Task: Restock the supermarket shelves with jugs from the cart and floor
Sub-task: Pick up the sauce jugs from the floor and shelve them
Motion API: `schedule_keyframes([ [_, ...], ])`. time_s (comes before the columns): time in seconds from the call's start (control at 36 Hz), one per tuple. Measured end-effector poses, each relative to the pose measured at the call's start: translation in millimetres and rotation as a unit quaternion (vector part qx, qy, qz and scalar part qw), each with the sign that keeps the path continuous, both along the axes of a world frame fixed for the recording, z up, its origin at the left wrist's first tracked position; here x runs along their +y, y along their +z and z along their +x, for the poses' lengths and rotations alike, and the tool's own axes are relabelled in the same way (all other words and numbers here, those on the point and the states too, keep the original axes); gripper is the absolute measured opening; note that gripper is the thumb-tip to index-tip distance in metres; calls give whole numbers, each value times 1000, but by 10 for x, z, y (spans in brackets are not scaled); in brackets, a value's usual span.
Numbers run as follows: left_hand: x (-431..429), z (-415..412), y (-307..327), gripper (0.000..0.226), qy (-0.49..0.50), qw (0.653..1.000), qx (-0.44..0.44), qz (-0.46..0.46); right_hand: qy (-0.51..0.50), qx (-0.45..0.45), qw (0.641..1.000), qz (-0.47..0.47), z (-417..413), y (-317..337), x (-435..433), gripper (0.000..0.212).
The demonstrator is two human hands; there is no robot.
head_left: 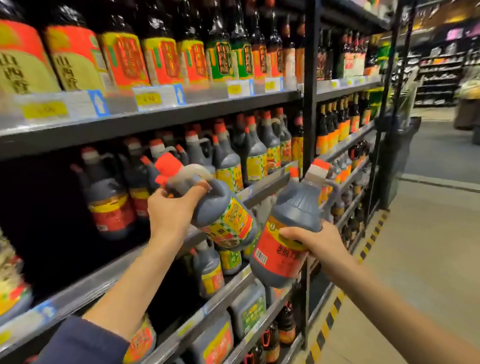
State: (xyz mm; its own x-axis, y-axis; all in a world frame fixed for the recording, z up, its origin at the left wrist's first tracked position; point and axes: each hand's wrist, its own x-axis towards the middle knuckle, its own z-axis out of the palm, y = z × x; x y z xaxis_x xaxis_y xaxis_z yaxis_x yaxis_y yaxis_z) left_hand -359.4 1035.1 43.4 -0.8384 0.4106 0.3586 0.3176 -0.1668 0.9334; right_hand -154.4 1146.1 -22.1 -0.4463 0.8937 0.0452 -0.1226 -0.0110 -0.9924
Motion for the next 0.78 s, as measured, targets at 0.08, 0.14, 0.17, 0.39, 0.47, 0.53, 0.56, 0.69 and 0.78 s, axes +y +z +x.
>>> schedule_keyframes([
  [0.08,-209,-184,107,24,25,1000,7,9,39,6,999,7,-280,125,-74,41],
  [0.14,-336,-284,156,19,43,999,19,14,65,8,998,17,-463,175,-109,39],
  [0.17,-397,-336,173,20,55,998,20,17,75,6,997,24,-547,198,-129,39],
  [0.39,-852,-779,215,23,179,983,48,8,132,40,990,38,-1219,315,-285,30],
  [0.47,-989,-875,199,26,223,973,52,5,158,55,985,44,-1451,324,-352,40],
  [0.53,-1073,-916,198,25,252,966,52,16,181,64,980,43,-1586,345,-397,46],
  [0.56,-1111,-936,204,25,265,963,54,17,194,72,978,40,-1645,362,-414,45],
  [0.69,-1287,-1066,216,34,339,937,78,-16,256,102,960,42,-1851,487,-478,40],
  [0.78,-1374,-1097,201,46,381,920,81,-52,288,102,952,39,-1948,538,-486,39],
])
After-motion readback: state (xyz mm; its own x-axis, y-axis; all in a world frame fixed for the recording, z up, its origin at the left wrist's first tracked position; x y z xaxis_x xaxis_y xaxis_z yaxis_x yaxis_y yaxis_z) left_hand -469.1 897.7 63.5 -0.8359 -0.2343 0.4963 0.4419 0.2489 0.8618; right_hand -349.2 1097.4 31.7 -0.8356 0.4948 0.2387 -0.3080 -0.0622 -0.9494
